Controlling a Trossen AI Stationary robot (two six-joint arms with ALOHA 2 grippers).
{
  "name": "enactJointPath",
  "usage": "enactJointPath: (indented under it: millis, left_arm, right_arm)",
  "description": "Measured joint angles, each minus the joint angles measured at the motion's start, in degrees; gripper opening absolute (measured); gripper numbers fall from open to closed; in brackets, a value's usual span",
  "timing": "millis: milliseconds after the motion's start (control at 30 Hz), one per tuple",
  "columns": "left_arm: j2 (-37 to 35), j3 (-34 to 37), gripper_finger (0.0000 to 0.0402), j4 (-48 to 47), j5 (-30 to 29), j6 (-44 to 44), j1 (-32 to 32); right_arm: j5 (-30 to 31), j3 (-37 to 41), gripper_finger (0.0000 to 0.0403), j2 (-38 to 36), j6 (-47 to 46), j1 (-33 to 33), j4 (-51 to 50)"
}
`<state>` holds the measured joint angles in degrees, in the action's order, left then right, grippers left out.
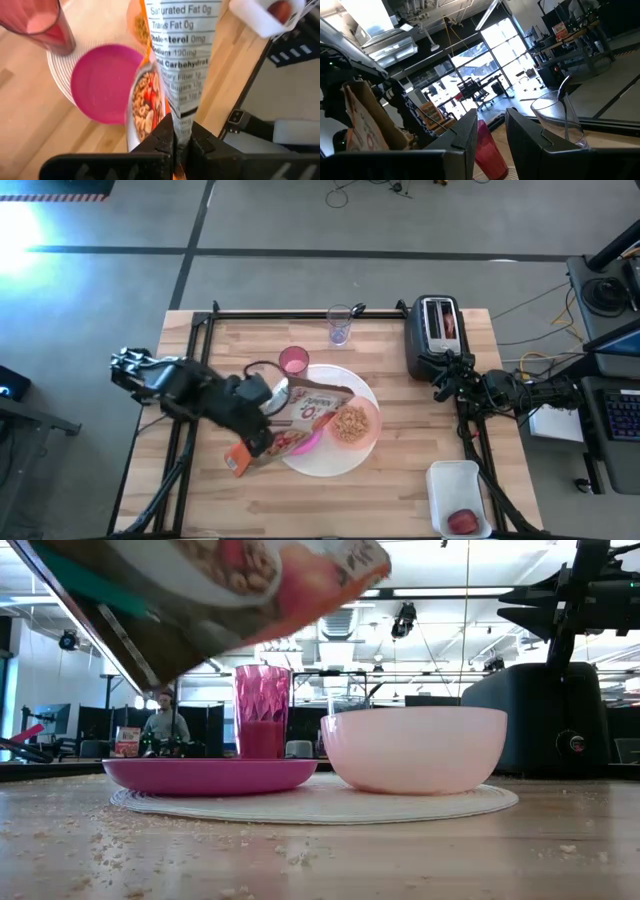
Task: Arrange a breakfast setting
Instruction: Pour the cereal into the orange bowl
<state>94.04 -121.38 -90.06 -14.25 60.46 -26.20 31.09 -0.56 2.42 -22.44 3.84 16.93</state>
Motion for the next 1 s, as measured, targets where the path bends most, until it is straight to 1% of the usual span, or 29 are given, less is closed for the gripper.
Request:
enactJointPath:
  millis: [200, 300, 367, 433, 633, 800, 1000]
  left_arm:
    - [-3.0, 0.3, 0.0, 0.0, -9.4, 3.4, -6.2]
    - [-4.4, 1.3, 0.0, 0.0, -12.3, 3.7, -7.9]
    - [-5.4, 3.1, 0.0, 0.1, -13.8, 4.1, -8.5]
    - [-7.2, 6.3, 0.0, 0.1, -15.1, 4.7, -8.6]
    - [-14.6, 18.5, 0.0, 0.0, -16.5, 8.1, -8.6]
    - [-21.4, 27.8, 0.0, 0.0, -21.0, 11.2, -9.0]
    - [-28.5, 35.7, 0.0, 0.0, -25.4, 11.9, -9.0]
  right_arm:
    - [0.0, 0.0, 0.0091, 0.0, 0.0, 0.0, 0.0]
    - [0.0, 0.0, 0.0091, 0.0, 0.0, 0.0, 0.0]
    - [0.0, 0.0, 0.0091, 0.0, 0.0, 0.0, 0.0]
    - [0.0, 0.0, 0.0091, 0.0, 0.0, 0.0, 0.0]
    - [0.0, 0.0, 0.0091, 0.0, 0.0, 0.0, 0.0]
    - [0.0, 0.0, 0.0091, 0.0, 0.0, 0.0, 0.0]
    - [0.0, 0.0, 0.0091, 0.0, 0.0, 0.0, 0.0]
